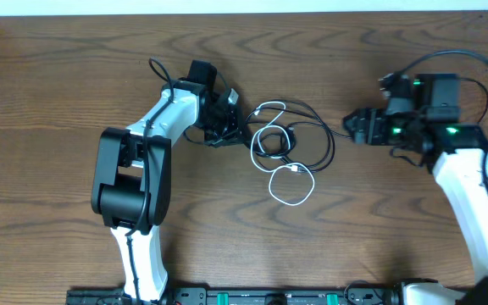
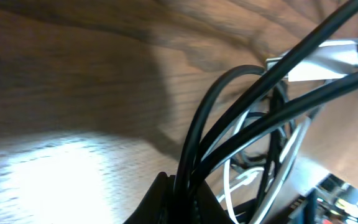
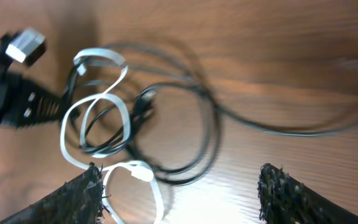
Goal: Untangle cables
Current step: 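Move the right gripper back to the coil and grasp strands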
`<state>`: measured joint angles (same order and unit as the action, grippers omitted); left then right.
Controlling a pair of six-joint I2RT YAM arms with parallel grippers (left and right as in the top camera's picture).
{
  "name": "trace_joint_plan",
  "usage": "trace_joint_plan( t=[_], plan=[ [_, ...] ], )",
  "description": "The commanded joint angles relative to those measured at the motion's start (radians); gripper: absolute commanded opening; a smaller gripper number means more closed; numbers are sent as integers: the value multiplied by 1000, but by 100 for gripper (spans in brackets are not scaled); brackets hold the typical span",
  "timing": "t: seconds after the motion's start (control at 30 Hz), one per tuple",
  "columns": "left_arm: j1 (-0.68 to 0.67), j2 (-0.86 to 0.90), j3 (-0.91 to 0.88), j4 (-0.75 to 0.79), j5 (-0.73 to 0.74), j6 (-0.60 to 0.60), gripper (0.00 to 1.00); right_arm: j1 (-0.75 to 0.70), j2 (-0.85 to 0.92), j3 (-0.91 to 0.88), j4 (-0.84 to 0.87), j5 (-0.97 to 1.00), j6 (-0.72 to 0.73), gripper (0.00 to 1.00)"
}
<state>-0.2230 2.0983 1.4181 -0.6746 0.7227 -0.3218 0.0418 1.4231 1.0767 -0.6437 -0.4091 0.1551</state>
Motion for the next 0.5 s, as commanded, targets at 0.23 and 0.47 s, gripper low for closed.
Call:
trace_joint_plan(
  t=[0.23,0.47],
  plan=[
    [48,13,0,24,149,-520,8,126,176,7,11,-126,514,73],
    [47,13,0,24,173,-750,8,174,262,7,-7,-151,896,28]
  ],
)
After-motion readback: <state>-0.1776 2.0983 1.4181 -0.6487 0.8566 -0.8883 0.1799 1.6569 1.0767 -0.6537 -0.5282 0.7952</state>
